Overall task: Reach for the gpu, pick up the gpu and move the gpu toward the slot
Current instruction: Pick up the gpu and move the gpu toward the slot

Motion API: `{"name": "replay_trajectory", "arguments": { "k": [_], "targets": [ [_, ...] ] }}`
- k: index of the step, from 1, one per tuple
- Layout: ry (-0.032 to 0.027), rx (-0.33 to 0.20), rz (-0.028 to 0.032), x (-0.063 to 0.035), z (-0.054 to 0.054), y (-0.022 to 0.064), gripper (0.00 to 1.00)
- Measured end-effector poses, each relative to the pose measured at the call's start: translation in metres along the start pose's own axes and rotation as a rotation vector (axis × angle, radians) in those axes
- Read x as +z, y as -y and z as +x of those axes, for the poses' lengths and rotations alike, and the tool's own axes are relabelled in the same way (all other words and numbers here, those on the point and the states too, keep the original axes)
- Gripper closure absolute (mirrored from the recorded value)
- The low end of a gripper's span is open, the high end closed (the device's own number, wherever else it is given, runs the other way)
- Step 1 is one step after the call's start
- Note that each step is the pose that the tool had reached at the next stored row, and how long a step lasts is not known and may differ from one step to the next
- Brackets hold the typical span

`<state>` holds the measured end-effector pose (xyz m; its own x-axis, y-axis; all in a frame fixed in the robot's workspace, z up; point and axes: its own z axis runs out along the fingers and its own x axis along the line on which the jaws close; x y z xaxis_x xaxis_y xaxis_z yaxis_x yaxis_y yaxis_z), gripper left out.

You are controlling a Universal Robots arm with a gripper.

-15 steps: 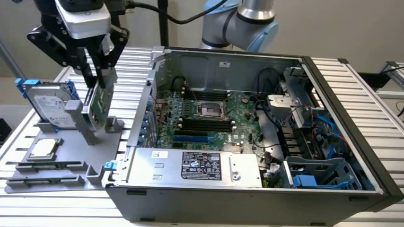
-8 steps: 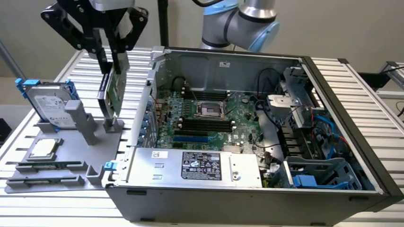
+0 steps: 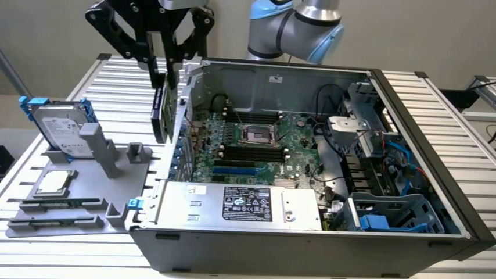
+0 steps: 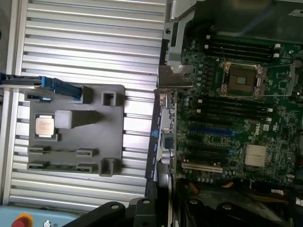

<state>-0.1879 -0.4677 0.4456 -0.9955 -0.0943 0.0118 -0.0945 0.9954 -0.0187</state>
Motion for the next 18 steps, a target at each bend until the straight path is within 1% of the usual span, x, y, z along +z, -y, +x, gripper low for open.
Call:
{"name": "replay_trajectory", "arguments": {
  "k": [13,15,18],
  "targets": [
    [-0.0038,0.000,-0.0193,-0.0006,-0.059,0.0056,0.74],
    [-0.0056,0.000,-0.0203,-0.0007,-0.068,0.0064,0.74],
    [-0.0101,0.000,-0.0208,-0.0005,-0.082,0.0077,0.74]
  ]
}}
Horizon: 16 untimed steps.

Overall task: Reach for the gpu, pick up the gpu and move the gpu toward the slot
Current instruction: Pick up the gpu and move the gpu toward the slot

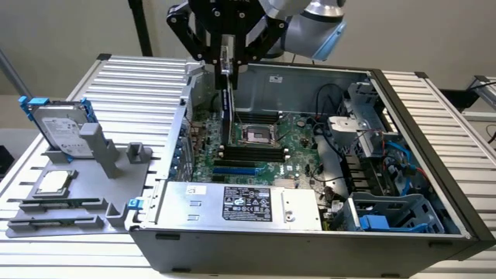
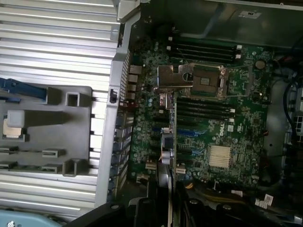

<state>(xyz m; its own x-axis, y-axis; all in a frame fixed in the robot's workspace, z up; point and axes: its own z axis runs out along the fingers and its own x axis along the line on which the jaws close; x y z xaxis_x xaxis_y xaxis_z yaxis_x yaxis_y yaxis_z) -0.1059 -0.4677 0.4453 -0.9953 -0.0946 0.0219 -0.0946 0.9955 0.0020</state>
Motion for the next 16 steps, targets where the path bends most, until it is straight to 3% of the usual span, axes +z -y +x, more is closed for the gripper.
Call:
{"name": "replay_trajectory", "arguments": {
  "k": [8,16],
  "targets": [
    [-0.0144,0.000,-0.0013,0.0035,-0.036,0.0019,0.74],
    [-0.0184,0.010,-0.0020,0.0125,-0.058,-0.0014,0.74]
  ]
}}
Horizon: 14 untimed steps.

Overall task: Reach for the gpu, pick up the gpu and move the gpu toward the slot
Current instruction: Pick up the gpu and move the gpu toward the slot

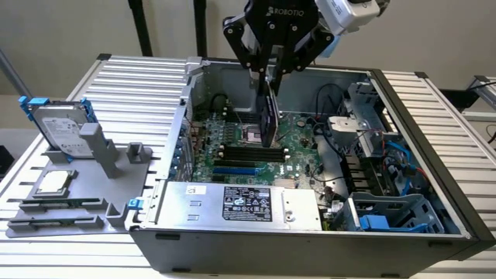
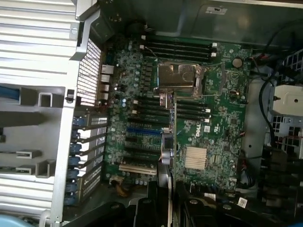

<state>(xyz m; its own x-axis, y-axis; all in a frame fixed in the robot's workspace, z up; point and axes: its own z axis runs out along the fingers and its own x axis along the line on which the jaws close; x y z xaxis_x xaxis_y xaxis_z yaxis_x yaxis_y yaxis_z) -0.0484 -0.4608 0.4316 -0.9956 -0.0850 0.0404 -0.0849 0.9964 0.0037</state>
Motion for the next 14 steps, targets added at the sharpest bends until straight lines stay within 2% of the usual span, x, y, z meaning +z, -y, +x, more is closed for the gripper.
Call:
{"name": "replay_trajectory", "arguments": {
  "k": [14],
  "targets": [
    [-0.0012,0.064,-0.0028,0.0147,-0.019,-0.0051,0.74]
  ]
}}
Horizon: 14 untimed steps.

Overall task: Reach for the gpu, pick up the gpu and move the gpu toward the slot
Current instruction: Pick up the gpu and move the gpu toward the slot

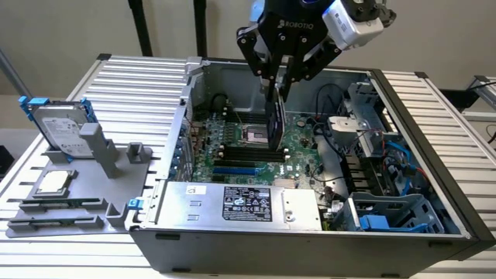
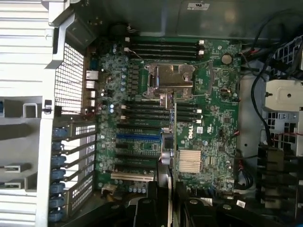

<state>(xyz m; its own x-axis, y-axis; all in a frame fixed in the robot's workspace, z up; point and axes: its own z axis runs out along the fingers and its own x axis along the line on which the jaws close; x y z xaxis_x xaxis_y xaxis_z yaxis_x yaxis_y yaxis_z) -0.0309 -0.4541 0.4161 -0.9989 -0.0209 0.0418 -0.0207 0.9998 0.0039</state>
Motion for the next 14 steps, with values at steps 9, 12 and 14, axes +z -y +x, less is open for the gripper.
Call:
{"name": "replay_trajectory", "arguments": {
  "k": [9,12,14],
  "targets": [
    [-0.0015,0.004,-0.0001,0.0014,-0.0116,-0.0016,0.74],
    [-0.0028,0.004,-0.0002,0.0014,-0.0117,-0.0016,0.74],
    [-0.0037,0.004,-0.0002,0.0014,-0.0118,-0.0017,0.74]
  ]
}}
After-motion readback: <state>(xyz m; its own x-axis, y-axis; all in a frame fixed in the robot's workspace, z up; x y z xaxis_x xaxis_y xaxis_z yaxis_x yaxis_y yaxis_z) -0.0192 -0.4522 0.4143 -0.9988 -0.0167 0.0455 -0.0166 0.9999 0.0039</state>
